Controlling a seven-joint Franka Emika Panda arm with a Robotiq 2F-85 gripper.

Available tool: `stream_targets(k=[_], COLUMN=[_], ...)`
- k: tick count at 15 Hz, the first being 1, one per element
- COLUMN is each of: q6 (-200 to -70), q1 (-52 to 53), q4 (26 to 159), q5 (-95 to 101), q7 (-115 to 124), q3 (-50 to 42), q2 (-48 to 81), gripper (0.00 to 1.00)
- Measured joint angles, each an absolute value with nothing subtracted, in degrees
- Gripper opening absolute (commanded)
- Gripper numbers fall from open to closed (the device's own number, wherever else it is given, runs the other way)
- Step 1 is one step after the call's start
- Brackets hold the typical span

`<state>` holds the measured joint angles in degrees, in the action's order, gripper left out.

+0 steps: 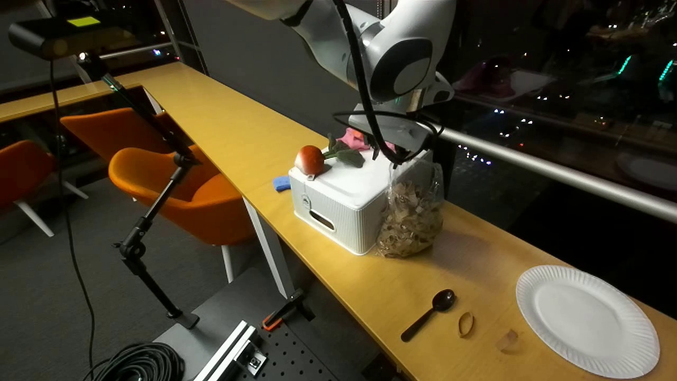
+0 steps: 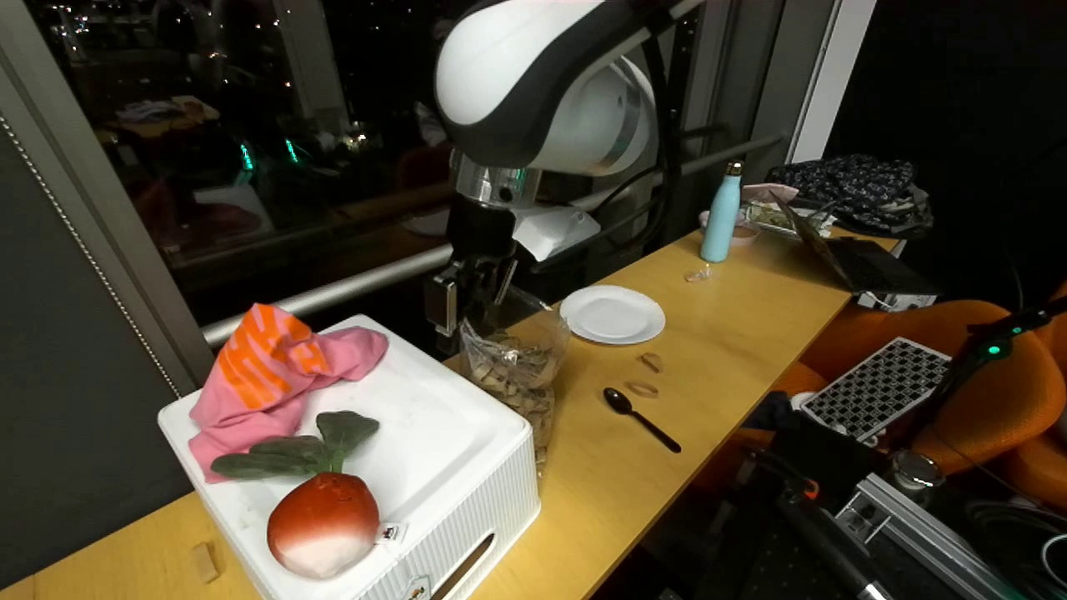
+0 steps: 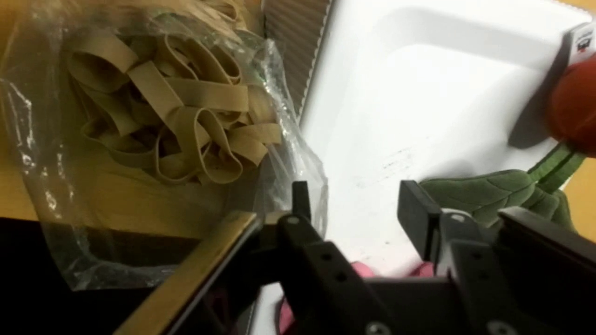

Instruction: Remove the rubber bands from the table and put them in the plastic

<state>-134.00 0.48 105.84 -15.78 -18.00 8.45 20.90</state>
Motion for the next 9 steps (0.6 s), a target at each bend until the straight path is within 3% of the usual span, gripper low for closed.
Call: stream_targets(k=[2, 3, 9], q6=[-131.34, -129.85, -124.14], q1=[0.48, 0.45, -0.39], q4=[105.80, 105.80, 106.70], q5=[-14.15, -13.68, -10.72], q7=[-16.01, -15.32, -12.42], q3=[8.08, 7.76, 3.67], q2=[20.20, 19.70, 16.39], gripper=[0.98, 1.00, 1.00])
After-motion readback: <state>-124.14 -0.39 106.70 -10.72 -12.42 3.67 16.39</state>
